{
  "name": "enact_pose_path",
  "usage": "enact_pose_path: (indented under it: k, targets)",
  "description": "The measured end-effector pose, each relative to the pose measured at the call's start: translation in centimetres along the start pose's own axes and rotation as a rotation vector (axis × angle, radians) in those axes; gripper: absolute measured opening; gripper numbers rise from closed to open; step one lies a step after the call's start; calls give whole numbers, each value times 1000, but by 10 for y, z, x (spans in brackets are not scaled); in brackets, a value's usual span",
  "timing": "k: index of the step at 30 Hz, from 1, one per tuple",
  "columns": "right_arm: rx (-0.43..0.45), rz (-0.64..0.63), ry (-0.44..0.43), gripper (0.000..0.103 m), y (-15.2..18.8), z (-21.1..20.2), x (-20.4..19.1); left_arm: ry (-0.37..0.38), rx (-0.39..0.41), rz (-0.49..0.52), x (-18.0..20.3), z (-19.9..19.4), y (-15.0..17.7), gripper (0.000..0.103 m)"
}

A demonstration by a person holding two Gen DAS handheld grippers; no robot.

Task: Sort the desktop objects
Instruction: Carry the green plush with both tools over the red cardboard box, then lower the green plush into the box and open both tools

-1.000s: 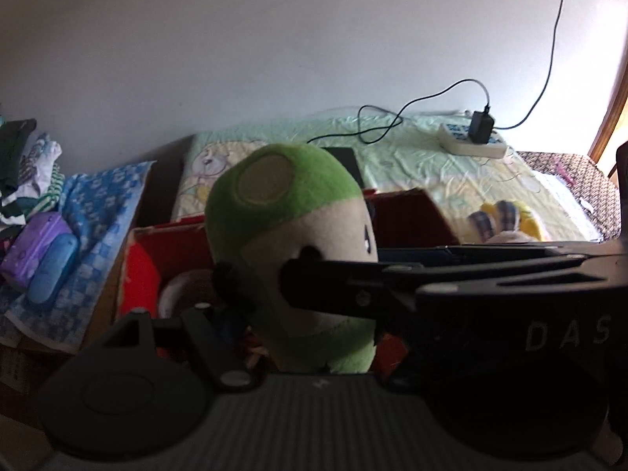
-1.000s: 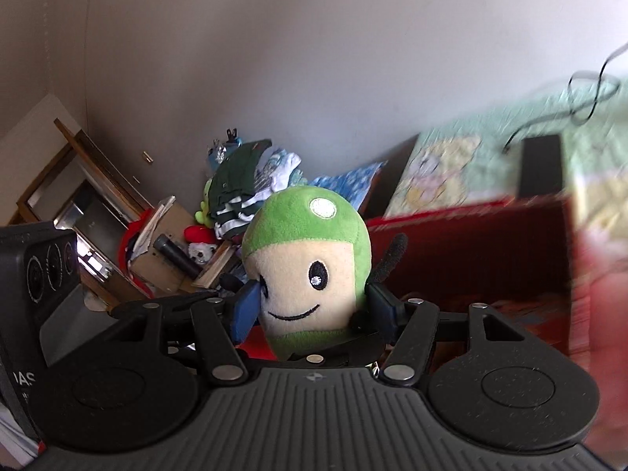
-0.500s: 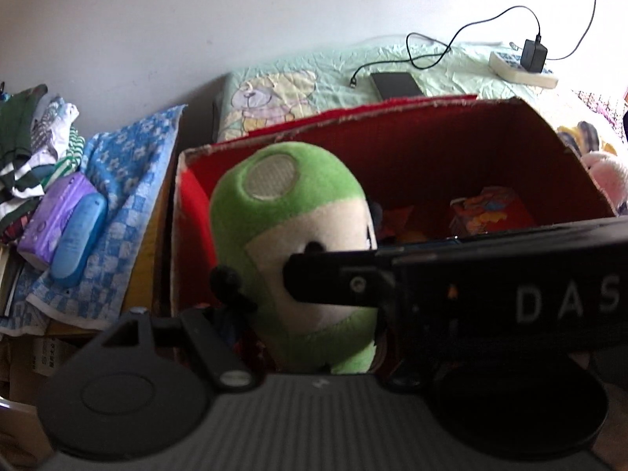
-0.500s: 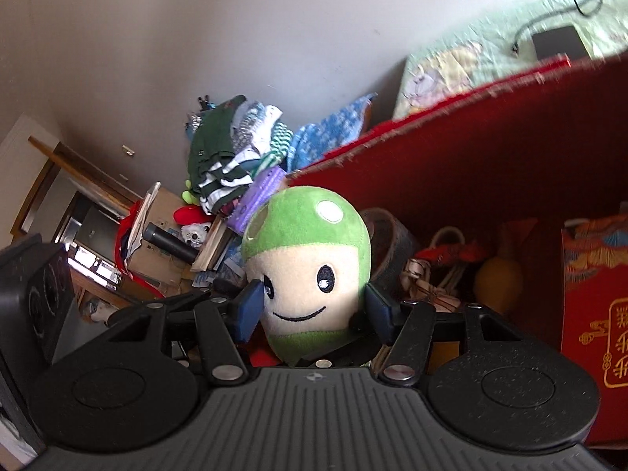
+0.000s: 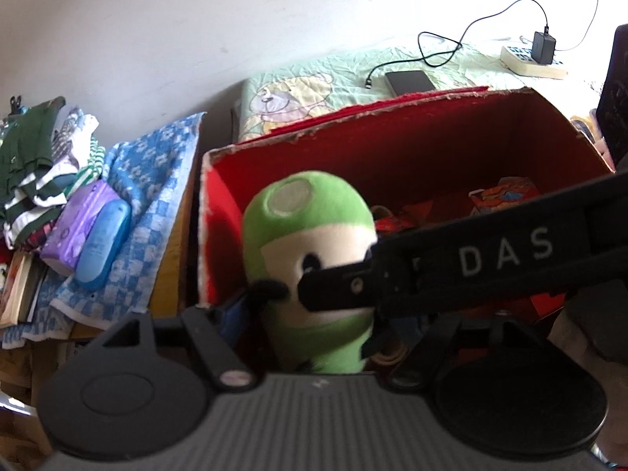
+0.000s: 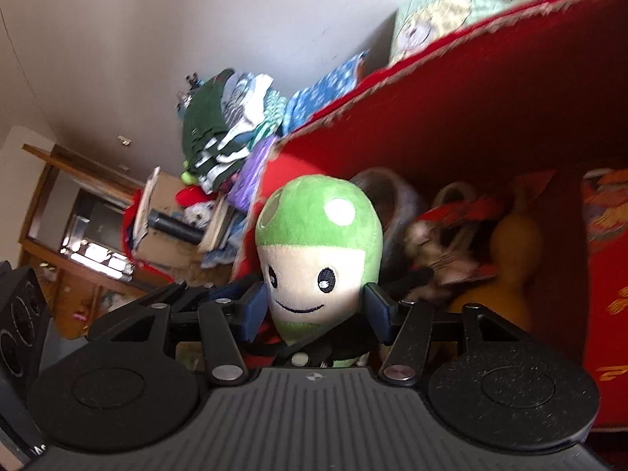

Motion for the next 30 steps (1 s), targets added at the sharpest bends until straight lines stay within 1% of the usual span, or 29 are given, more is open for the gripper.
enact_pose_path:
  k: [2,5,8,11,13,14,15,16,17,18,20,21,23,26,30]
  targets:
    - [-16,-2,17,59,0,4,-1,-4,4,-2,-2,-2,0,72]
    - [-31,9,21,61,-1,1,0,-36,2,6,0,1,0,71]
    - [13,9,32,66,-3,-14,4,-34,-8,-6,0,5,0,71]
    - [60,33,27,66,-9,-32,9,-33,-5,-9,0,5,1,70]
    - [116,51,42,63,-12,-43,15,-28,-5,-12,-1,5,1,70]
    - [136,61,55,60,-14,-46,18,-26,-6,-12,-1,5,1,69]
    - [146,78,66,54,-14,-48,21,-22,-4,-13,-1,4,1,69]
    - [147,98,72,50,-16,-47,25,-16,-2,-15,-1,2,0,68]
    - [142,120,74,41,-17,-44,27,-9,1,-17,-1,0,0,68]
    - [133,137,82,36,-18,-41,29,-4,6,-18,0,-2,0,67]
    - [109,137,124,31,-17,-33,31,7,24,-19,0,-7,-2,66]
    - [103,130,138,29,-18,-30,30,14,32,-18,0,-10,-2,65]
    - [99,119,137,29,-21,-26,26,14,36,-18,1,-11,-3,65]
    - [96,88,121,28,-25,-23,18,-19,24,-21,2,-7,-3,64]
    - [50,46,108,28,-22,-11,11,-35,16,-46,-3,-7,1,63]
Point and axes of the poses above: each gripper's, at about its wrist camera, not at the fingertips, and z roughly the way its jaws point, x to its right, y to its underside, the point moved 8 cm from there along z, roughly the way its jaws point, and after that the axes turned 3 degrees about y, right-handed, at the moved point
